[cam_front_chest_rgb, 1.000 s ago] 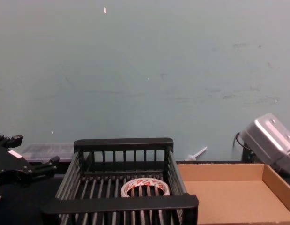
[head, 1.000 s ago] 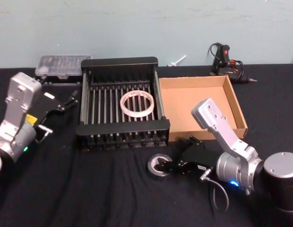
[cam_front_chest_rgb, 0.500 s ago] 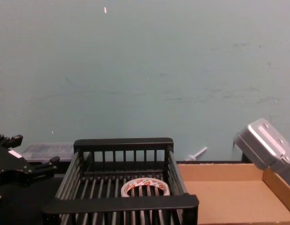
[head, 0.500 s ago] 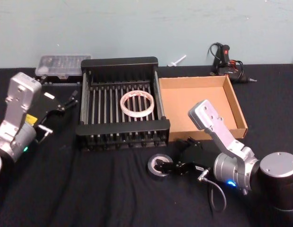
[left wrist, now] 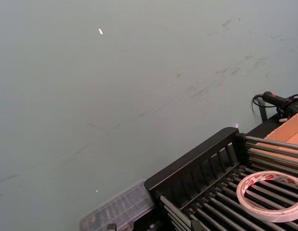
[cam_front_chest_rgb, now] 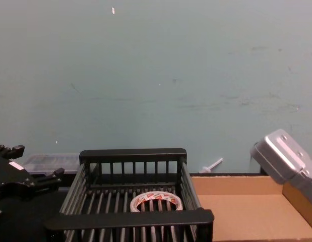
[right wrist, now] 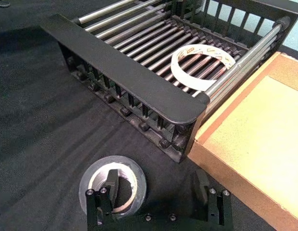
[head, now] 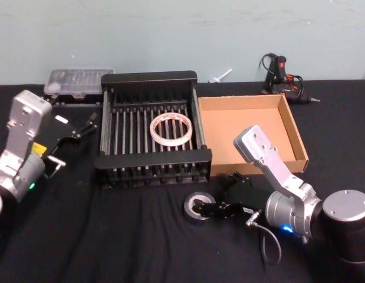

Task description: Pick up the white tape and place it into the black box , Pick up the silver tape and place it into the brown box.

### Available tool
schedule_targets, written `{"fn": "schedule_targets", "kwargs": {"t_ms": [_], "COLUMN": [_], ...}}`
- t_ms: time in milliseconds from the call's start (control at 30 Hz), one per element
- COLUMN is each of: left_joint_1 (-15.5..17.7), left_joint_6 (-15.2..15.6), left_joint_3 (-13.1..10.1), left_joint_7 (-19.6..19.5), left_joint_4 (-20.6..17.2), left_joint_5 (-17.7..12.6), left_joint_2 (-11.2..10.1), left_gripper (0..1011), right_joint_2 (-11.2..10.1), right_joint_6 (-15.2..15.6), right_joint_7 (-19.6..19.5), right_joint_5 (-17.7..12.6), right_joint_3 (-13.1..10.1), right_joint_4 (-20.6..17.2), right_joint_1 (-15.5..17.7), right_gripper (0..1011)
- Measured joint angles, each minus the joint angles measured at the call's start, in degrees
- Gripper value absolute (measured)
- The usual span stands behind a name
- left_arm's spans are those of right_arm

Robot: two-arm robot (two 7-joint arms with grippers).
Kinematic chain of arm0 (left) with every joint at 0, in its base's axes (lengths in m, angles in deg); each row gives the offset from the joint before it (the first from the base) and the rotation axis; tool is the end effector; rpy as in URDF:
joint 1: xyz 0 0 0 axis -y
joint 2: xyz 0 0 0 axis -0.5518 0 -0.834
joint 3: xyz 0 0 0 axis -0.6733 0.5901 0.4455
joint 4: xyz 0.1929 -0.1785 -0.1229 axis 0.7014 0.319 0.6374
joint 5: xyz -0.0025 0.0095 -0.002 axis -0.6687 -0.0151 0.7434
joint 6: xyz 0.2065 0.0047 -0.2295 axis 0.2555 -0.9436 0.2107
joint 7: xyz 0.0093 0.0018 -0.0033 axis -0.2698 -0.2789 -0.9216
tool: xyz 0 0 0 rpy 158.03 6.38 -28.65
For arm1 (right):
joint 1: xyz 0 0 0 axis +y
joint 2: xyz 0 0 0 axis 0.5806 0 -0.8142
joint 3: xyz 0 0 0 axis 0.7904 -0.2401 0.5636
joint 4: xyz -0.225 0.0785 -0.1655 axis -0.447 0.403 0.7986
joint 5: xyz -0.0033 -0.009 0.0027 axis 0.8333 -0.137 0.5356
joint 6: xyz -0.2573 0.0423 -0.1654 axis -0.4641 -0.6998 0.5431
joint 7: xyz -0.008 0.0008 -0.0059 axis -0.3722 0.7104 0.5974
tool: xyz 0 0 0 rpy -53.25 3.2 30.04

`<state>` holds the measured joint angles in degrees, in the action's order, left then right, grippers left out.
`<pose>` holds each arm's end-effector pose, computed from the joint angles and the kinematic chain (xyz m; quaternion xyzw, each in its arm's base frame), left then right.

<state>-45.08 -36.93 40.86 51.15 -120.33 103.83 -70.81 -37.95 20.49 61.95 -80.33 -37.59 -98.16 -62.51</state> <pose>0.3580 0.0827 -0.3023 0.1415 -0.1324 0.5799 0.7913 0.3332 0.0203 -0.2891 -0.2531 0.0811 -0.3573 0.8954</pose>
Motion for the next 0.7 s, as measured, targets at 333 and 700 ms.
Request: {"fn": "schedule_targets", "kwargs": {"t_ms": [333,700], "left_joint_1": [0.0,0.0], "left_joint_6": [0.0,0.0], "left_joint_3": [0.0,0.0], "left_joint_7": [0.0,0.0], "left_joint_4": [0.0,0.0], "left_joint_5": [0.0,0.0], "left_joint_2": [0.0,0.0], "left_gripper": [1001,1001], "right_joint_2": [0.0,-0.1], "right_joint_6": [0.0,0.0], "right_joint_7": [0.0,0.0], "right_joint_5": [0.0,-0.1], "right_joint_3": [0.0,-0.1], "right_joint_4": [0.0,-0.1], "right_joint_1": [0.0,0.0], "right_gripper": [904,620]}}
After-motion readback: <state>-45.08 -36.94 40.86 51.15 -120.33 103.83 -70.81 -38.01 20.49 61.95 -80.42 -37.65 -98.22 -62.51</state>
